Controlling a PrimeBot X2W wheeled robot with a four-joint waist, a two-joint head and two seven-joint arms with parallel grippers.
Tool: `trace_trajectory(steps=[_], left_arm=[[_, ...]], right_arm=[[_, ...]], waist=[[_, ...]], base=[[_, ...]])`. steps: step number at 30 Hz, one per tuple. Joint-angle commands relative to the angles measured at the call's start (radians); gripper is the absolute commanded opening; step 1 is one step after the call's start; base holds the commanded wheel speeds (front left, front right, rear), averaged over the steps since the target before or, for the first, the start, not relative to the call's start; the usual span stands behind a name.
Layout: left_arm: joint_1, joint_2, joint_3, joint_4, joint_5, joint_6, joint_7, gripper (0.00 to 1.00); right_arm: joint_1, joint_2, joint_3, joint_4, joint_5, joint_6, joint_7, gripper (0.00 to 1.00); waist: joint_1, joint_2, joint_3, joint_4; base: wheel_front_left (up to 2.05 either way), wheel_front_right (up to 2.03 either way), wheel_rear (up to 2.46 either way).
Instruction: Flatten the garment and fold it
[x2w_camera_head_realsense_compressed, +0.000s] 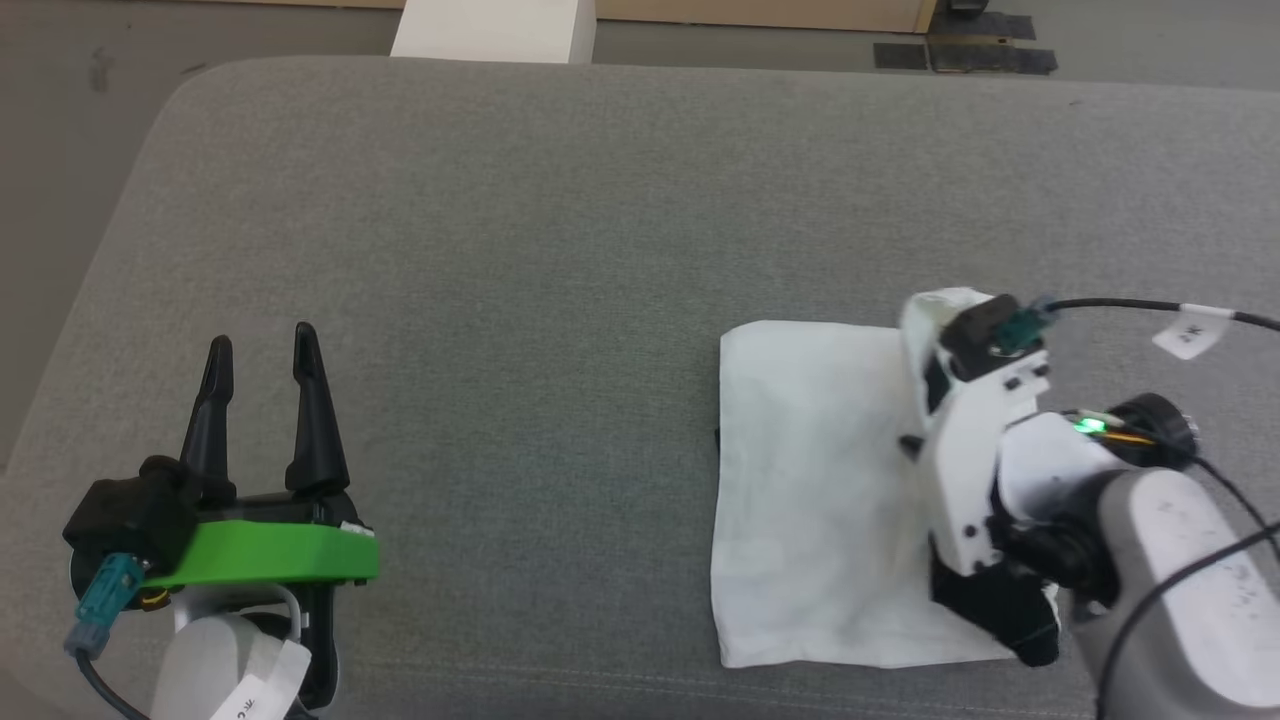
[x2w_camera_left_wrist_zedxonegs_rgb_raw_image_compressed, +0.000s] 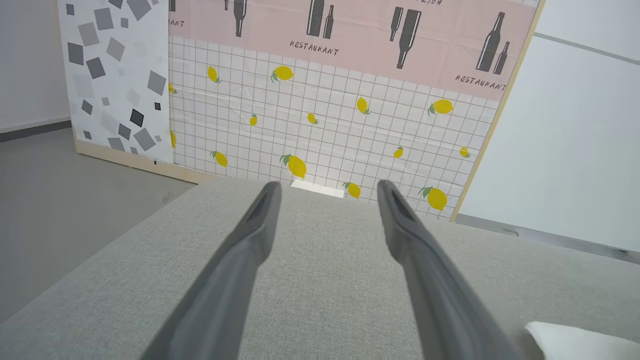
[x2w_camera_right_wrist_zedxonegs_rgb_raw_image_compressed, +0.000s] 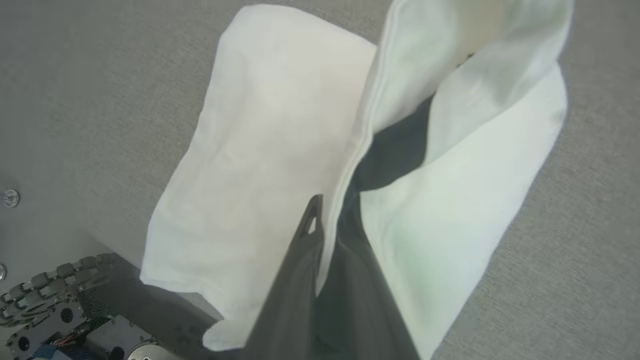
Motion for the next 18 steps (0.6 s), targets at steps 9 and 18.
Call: trace_trajectory(steps=[9, 18], left_arm=[[-0.019, -0.004, -0.024, 0.004, -0.009, -0.006, -0.004, 1.0], [-0.019, -0.004, -0.027, 0.002, -0.019, -0.001, -0.004, 1.0]], right_arm=[[-0.104, 0.12, 0.102, 0.193, -0.007, -0.002, -0.1, 0.0], [-0.137, 0.16, 0.099, 0.378, -0.037, -0.002, -0.163, 0.0]], waist=[[0.0, 0.0, 0.045, 0.066], [0.0, 0.0, 0.059, 0.078]], base=[[0.0, 0.0, 0.0], [0.0, 0.0, 0.0]])
